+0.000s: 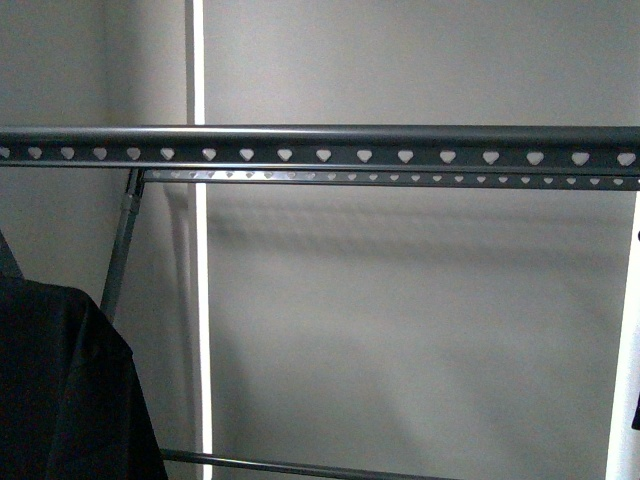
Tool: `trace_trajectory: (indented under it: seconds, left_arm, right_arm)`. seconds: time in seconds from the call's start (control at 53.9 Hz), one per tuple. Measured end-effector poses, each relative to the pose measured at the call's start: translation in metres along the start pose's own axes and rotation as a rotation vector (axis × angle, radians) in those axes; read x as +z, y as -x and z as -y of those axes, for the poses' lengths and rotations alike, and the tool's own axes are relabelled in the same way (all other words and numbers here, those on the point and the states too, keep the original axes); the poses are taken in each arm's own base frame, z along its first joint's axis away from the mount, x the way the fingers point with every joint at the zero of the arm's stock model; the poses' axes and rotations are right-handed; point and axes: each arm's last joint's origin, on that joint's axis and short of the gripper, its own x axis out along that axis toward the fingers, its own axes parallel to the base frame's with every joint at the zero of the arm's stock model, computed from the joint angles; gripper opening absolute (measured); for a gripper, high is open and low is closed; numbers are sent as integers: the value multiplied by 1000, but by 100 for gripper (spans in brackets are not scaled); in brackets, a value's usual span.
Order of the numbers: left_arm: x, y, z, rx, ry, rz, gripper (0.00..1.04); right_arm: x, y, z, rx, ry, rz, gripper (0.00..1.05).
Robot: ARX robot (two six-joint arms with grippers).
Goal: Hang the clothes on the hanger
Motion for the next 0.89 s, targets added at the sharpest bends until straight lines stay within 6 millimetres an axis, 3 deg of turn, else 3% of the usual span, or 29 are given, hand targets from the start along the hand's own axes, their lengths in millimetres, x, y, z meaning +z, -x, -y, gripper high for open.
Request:
trace_trajectory:
  seconds: [0.334,0.408,0.501,0.65,0.705,0.891]
  left_arm:
    - [0,0,0,0,0,0,98]
    - [-1,-4,1,-177,-11,-84,98]
    - [7,-14,4,-209,20,-114,98]
    - [49,-47,-2,17,194,-109,98]
    - [66,-70,-7,154,317,-171,98]
    - [87,-128,-13,374,576,-168,98]
  right_arm:
    - [0,0,0,0,0,0,97]
    - [0,0,0,-1,0,0,97]
    - [0,0,0,2,0,0,97]
    - [0,0,0,1,0,0,97]
    - [0,0,0,0,0,0,97]
    - [0,0,0,1,0,0,97]
